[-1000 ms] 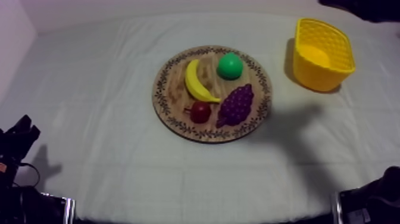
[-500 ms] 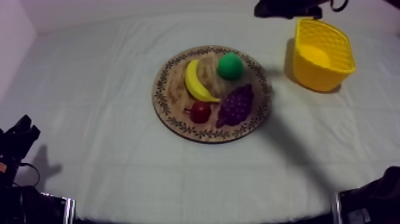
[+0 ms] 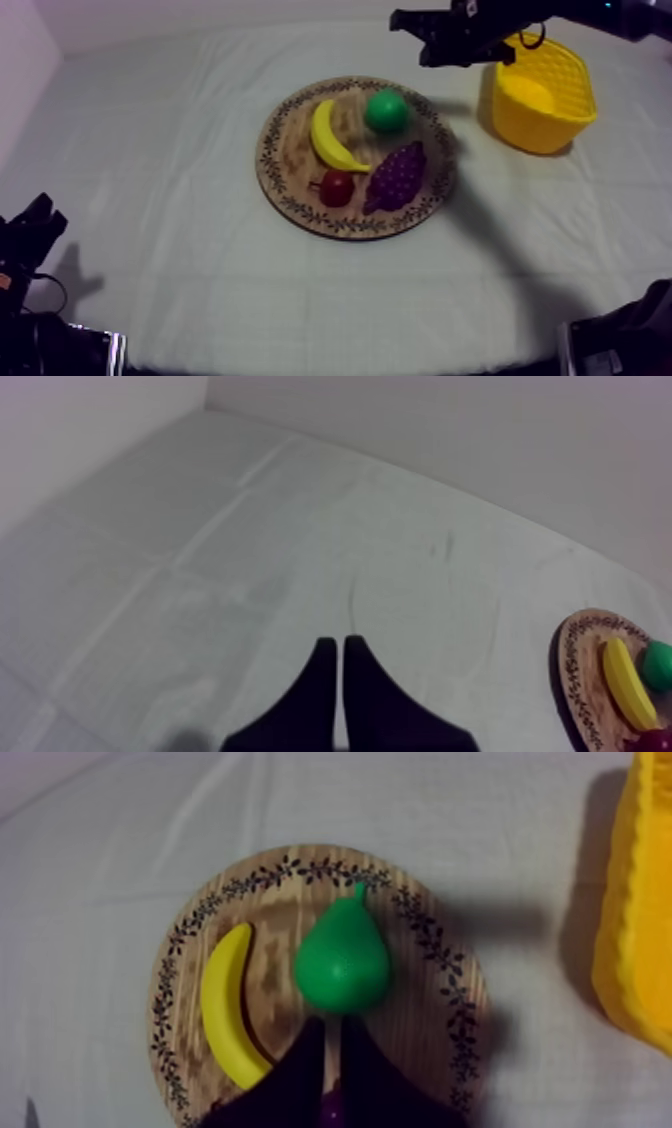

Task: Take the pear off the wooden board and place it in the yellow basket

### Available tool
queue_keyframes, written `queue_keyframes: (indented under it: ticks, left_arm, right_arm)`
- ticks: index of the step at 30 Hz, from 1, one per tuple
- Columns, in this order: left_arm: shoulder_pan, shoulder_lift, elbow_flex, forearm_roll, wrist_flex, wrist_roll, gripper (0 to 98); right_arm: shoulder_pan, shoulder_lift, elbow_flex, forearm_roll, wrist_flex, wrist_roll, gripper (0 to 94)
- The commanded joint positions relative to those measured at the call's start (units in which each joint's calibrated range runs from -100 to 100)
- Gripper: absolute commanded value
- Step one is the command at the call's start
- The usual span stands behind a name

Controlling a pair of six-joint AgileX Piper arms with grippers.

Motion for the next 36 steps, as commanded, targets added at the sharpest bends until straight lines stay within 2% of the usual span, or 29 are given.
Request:
queue_keyframes:
  ticks: [1, 2, 4, 5, 7, 9, 15, 24, 32, 36]
  left_arm:
    - [0.01, -0.04, 0.00, 0.00, 0.02, 0.02, 0.1]
    - [0.01, -0.04, 0.00, 0.00, 0.02, 0.02, 0.1]
    - [0.01, -0.04, 0.00, 0.00, 0.02, 0.02, 0.1]
    - [0.01, -0.04, 0.00, 0.00, 0.02, 0.02, 0.1]
    - [0.01, -0.04, 0.00, 0.00, 0.02, 0.02, 0.1]
    - [0.01, -0.04, 0.00, 0.00, 0.02, 0.02, 0.1]
    - [0.01, -0.04, 0.00, 0.00, 0.02, 0.02, 0.1]
    - [0.01, -0.04, 0.00, 0.00, 0.02, 0.02, 0.1]
    - [0.01, -0.04, 0.00, 0.00, 0.02, 0.02, 0.1]
    - [0.01, -0.04, 0.00, 0.00, 0.02, 0.02, 0.1]
  right_arm:
    - [-0.10, 0.14, 0.12, -0.55, -0.12, 0.81, 8.1]
    - [-0.17, 0.21, 0.13, -0.82, -0.33, 1.37, 15.7]
    - [-0.38, 0.24, 0.51, -1.30, -0.88, 2.44, 53.2]
    - [-0.55, 0.17, 0.91, -1.13, -1.35, 2.52, 65.2]
    - [-0.85, 0.06, 1.95, -0.37, -2.60, 2.22, 79.5]
    - [-1.12, 0.00, 2.97, 0.84, -3.69, 1.31, 86.4]
    - [-1.57, 0.80, 3.96, 2.89, -4.19, -0.41, 90.2]
    - [-1.59, 3.83, 2.78, 2.74, -3.82, -0.40, 90.6]
    - [-2.07, 11.50, -1.95, 3.47, -3.44, -1.23, 86.1]
    - [-1.25, 15.94, -6.11, 2.60, -3.18, -0.32, 83.6]
